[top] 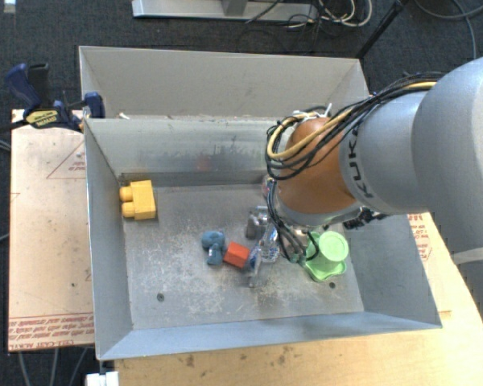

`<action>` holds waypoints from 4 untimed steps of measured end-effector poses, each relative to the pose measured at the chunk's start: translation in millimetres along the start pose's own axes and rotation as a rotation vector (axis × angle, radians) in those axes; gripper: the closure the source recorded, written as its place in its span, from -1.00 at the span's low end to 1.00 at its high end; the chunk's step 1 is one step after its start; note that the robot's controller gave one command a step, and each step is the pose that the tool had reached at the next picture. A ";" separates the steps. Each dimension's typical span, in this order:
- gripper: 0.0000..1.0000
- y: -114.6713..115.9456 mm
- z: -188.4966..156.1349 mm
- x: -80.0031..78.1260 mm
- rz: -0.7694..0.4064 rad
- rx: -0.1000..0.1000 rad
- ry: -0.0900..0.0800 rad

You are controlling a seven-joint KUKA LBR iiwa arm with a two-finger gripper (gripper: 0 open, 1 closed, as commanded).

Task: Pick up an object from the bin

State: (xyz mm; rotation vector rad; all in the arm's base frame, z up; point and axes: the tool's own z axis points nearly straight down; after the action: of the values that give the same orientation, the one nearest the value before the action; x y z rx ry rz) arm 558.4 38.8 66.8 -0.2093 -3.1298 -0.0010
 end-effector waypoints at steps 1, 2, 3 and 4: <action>1.00 0.7 -2.6 -1.1 0.000 -0.001 -0.004; 1.00 1.4 -91.8 -29.5 0.029 -0.003 -0.015; -1.00 0.9 -87.0 -27.1 0.030 -0.001 -0.007; -1.00 -78.1 -50.8 -0.7 0.015 0.004 0.000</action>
Offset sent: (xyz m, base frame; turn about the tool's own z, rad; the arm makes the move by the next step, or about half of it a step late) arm 0.0000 0.0000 0.0000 0.0000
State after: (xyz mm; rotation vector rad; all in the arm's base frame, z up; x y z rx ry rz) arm 549.0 -38.8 117.6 -0.2329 -3.1275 0.0052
